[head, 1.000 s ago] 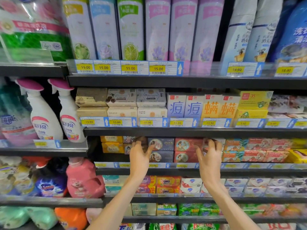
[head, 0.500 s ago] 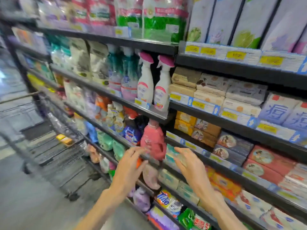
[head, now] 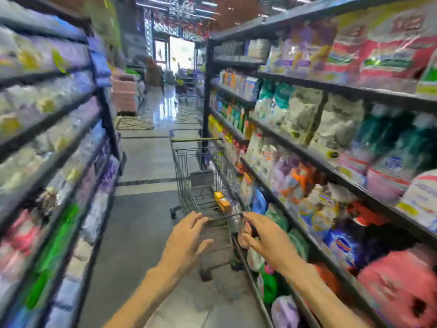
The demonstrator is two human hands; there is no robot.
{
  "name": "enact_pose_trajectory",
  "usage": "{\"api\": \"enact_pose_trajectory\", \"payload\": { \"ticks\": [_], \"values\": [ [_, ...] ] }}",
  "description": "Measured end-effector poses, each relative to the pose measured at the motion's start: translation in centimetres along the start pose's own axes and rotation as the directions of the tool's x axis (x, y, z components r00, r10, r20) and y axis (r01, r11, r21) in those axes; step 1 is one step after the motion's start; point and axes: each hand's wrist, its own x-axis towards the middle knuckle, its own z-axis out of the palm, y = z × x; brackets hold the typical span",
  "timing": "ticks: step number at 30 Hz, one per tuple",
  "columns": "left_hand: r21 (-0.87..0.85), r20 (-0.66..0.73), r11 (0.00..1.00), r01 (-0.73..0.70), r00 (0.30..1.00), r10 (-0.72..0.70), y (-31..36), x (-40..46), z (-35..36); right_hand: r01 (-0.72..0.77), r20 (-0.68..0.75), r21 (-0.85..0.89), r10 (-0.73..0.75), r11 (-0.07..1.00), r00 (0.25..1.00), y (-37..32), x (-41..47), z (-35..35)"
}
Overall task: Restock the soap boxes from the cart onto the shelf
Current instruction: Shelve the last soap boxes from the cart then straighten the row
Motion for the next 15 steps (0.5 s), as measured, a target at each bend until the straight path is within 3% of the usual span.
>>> {"api": "enact_pose_trajectory", "payload": {
  "ticks": [6,15],
  "values": [
    [0.132,0.011,0.987,0.095,0.995,-0.097,-12.3,1.9,-3.4,0.183,0.072,-0.084,-0.177,0.98,0.982,-6.1,12.5,8.6],
    [0.24,0.036,0.954,0.181,0.98,-0.195,-27.9,10.0,-2.6,0.24,0.142,-0.125,-0.222,0.963,0.965,-8.7,29.7,17.2]
  ]
}}
